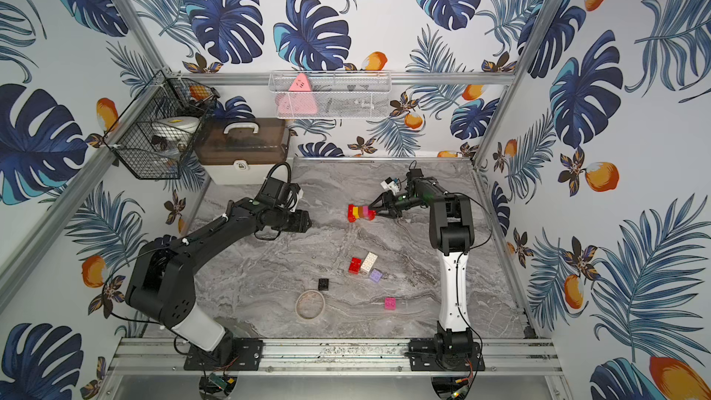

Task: Assemble the number 1 with lego
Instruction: Adjust the lego brick at the center of the board.

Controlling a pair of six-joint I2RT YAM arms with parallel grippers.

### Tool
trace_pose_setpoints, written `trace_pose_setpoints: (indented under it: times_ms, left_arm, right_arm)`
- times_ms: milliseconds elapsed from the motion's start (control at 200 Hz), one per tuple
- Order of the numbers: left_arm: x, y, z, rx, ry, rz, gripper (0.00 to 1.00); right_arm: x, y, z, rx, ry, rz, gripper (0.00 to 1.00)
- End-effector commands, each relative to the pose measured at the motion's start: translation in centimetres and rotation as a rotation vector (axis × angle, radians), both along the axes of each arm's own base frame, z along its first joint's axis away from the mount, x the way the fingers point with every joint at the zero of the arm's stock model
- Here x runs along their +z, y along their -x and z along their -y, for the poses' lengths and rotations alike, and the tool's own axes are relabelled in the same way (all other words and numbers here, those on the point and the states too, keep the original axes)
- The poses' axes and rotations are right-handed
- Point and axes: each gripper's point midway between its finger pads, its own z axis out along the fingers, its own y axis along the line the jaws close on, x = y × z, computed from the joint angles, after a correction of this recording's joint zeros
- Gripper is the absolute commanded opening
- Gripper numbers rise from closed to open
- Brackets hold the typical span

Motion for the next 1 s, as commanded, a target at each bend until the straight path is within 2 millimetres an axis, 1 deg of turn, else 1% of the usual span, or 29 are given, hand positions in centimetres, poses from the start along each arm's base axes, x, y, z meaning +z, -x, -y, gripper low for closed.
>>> trace_pose_setpoints:
  times_ms: [0, 130, 185, 245, 290, 340, 390, 405, 415, 455, 495, 570, 640, 695, 776, 831, 911, 996]
  left_arm:
    - [0.0, -0.2, 0.1, -0.022, -0.014, 0.009, 0.62]
    - [0.0, -0.1, 0.2, -0.024, -0.013, 0.006, 0.62]
    - [-0.2, -0.1, 0.2, -0.024, -0.016, 0.003, 0.62]
    - [-0.1, -0.1, 0.1, -0.022, -0.020, 0.006, 0.62]
    - [0.0, -0.2, 0.1, -0.019, -0.022, 0.011, 0.62]
    - [0.2, -0.2, 0.0, -0.010, -0.028, 0.019, 0.63]
    - [0.4, -0.3, -0.3, 0.003, -0.039, 0.026, 0.63]
    - [0.4, -0.4, -0.4, 0.006, -0.043, 0.028, 0.63]
    - [0.5, -0.4, -0.5, 0.009, -0.046, 0.030, 0.63]
    - [0.5, -0.3, -0.7, 0.018, -0.055, 0.029, 0.63]
    - [0.7, -0.2, -0.9, 0.037, -0.057, 0.030, 0.62]
    - [1.0, 0.5, -1.0, 0.073, -0.046, 0.026, 0.62]
    - [0.9, 2.1, -0.7, 0.097, -0.026, 0.016, 0.62]
    - [0.6, 3.6, -0.9, 0.123, -0.044, -0.003, 0.63]
    - [-0.1, 5.9, -1.7, 0.171, -0.096, -0.043, 0.64]
    - [-0.2, 7.4, -2.0, 0.195, -0.112, -0.066, 0.64]
    - [-0.3, 9.6, -2.3, 0.227, -0.123, -0.076, 0.64]
    - [0.0, 11.3, -1.7, 0.226, -0.102, -0.062, 0.64]
  right_arm:
    - [-0.4, -0.5, 0.2, -0.027, 0.027, 0.017, 0.60]
    - [-0.8, -0.3, 0.7, -0.060, 0.076, 0.016, 0.67]
    - [-0.6, -0.2, 1.1, -0.077, 0.128, 0.034, 0.70]
    - [-0.2, -0.1, 1.8, -0.107, 0.227, 0.086, 0.71]
    - [0.5, -0.1, 2.4, -0.141, 0.310, 0.132, 0.72]
    - [1.0, -0.4, 4.1, -0.229, 0.432, 0.143, 0.72]
    - [2.1, -0.2, 5.4, -0.303, 0.514, 0.153, 0.72]
    - [1.9, -0.1, 5.8, -0.325, 0.548, 0.146, 0.72]
    - [2.8, 0.0, 6.1, -0.349, 0.562, 0.162, 0.72]
    - [3.9, 0.6, 6.8, -0.404, 0.609, 0.181, 0.72]
    - [5.3, 1.2, 6.3, -0.420, 0.599, 0.222, 0.73]
    - [7.1, 3.0, 5.6, -0.436, 0.617, 0.244, 0.72]
    - [8.2, 5.0, 3.7, -0.383, 0.616, 0.273, 0.71]
    - [8.9, 6.8, 2.1, -0.339, 0.624, 0.289, 0.71]
    - [9.1, 9.5, 0.0, -0.279, 0.615, 0.280, 0.70]
    - [9.3, 11.2, -0.9, -0.253, 0.613, 0.280, 0.67]
    - [9.7, 13.2, -1.8, -0.227, 0.628, 0.299, 0.64]
    - [9.2, 14.9, -1.7, -0.191, 0.666, 0.280, 0.64]
